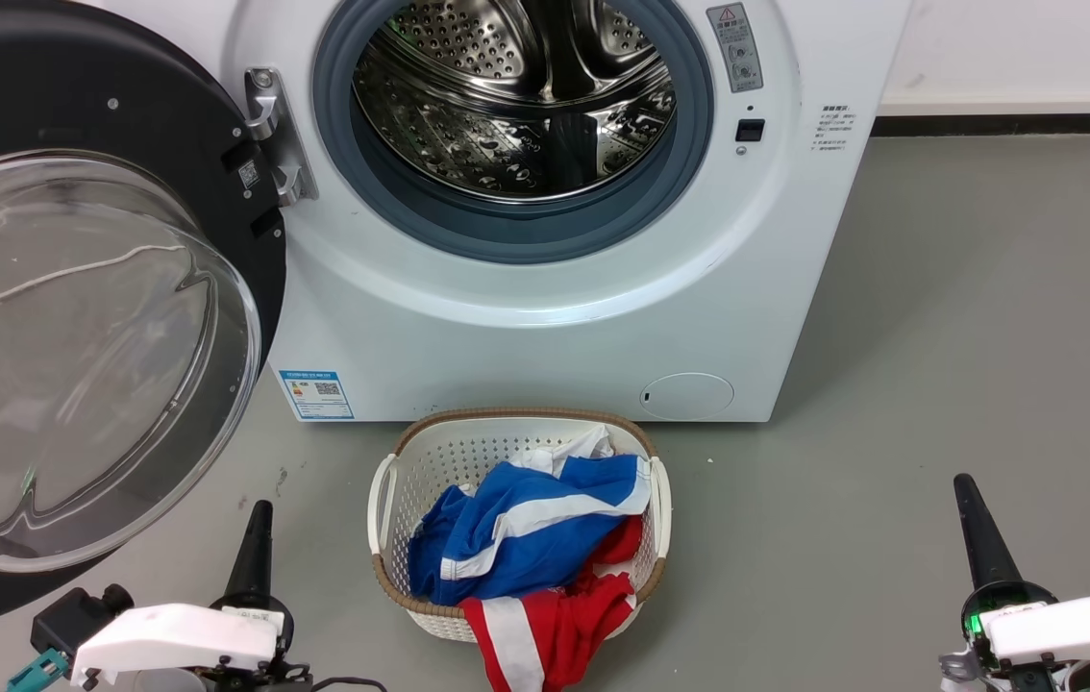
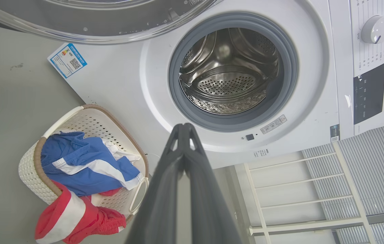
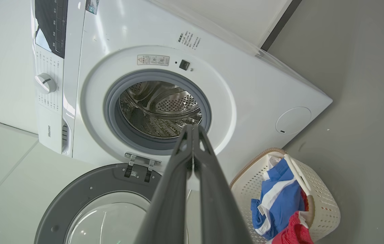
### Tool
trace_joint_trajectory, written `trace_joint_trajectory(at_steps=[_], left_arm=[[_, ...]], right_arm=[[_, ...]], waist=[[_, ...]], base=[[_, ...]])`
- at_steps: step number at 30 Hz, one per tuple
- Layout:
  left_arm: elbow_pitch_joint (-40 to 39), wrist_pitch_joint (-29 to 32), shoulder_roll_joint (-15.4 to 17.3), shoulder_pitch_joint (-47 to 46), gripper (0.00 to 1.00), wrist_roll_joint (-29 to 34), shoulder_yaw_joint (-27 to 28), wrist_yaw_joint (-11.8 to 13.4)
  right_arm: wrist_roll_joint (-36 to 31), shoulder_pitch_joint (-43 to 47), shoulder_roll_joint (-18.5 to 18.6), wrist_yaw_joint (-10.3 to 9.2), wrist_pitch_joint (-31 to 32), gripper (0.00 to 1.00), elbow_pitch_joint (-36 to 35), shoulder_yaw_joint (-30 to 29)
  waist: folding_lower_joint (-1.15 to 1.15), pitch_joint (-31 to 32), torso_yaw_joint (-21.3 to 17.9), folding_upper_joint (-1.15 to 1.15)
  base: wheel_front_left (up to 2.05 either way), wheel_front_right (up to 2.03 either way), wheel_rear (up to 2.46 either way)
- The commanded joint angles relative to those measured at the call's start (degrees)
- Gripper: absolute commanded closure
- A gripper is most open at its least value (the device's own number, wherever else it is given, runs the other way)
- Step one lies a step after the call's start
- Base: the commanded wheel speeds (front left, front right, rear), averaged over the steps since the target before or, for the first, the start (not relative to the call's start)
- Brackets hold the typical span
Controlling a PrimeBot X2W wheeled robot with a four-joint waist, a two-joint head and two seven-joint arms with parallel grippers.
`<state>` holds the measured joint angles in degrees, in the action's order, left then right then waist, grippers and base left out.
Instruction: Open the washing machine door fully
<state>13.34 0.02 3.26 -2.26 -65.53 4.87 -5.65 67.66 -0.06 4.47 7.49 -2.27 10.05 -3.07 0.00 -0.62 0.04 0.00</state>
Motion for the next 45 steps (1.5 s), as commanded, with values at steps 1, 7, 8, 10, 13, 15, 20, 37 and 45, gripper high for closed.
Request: trace_joint_trajectory(at_steps=[1,7,8,10,13,15,20,37,45], left_arm=[[-0.3,0.5,0.1,-1.3,1.0,-1.7,0.3,-0.5],[-0.2,1.3,0.0,-1.7,1.0,-5.1,0.5,-0.6],[-0.1,1.4,0.0,-1.8,1.0,-5.7,0.5,-0.7],[-0.1,1.7,0.0,-2.0,1.0,-6.8,0.6,-0.8],[0.0,2.1,-0.1,-2.2,1.0,-8.4,0.7,-0.9],[0.0,2.4,-0.1,-2.3,1.0,-9.5,0.7,-1.0],[0.1,3.0,-0.1,-2.6,1.0,-12.0,0.9,-1.1],[0.5,5.0,-0.3,-3.6,1.0,-20.0,1.4,-1.6],[0.6,5.8,-0.3,-3.9,1.0,-23.0,1.6,-1.8]], right_arm=[[1.8,-1.3,0.4,0.01,0.5,1.0,0.0,-0.1],[5.2,-2.0,0.4,0.01,1.4,1.0,0.5,-0.3],[5.7,-2.1,0.4,0.01,1.5,1.0,0.6,-0.3],[6.9,-2.4,0.4,0.01,1.8,1.0,0.7,-0.3],[8.4,-2.7,0.4,0.01,2.2,1.0,1.0,-0.4],[9.4,-2.9,0.4,0.01,2.5,1.0,1.2,-0.5],[12.0,-3.4,0.3,0.0,3.2,1.0,1.6,-0.6],[19.7,-5.1,0.1,0.0,5.3,1.0,2.8,-1.0],[22.6,-5.6,0.0,0.0,6.2,1.0,3.3,-1.2]], waist=[[0.0,0.0,0.0,0.0],[0.0,0.1,0.0,0.0],[0.0,0.1,0.0,0.0],[0.0,0.1,0.0,0.0],[0.0,0.1,0.0,0.0],[0.0,0.1,0.0,0.0],[0.0,0.2,0.0,0.0],[0.0,0.3,0.0,0.0],[0.0,0.4,0.0,0.0]], base=[[0.0,0.0,0.0],[0.0,0.0,0.0],[0.0,0.0,0.0],[0.0,0.0,0.0],[0.0,0.0,0.0],[0.0,0.0,0.0],[0.0,0.0,0.0],[0.0,0.0,0.0],[0.0,0.0,0.0]])
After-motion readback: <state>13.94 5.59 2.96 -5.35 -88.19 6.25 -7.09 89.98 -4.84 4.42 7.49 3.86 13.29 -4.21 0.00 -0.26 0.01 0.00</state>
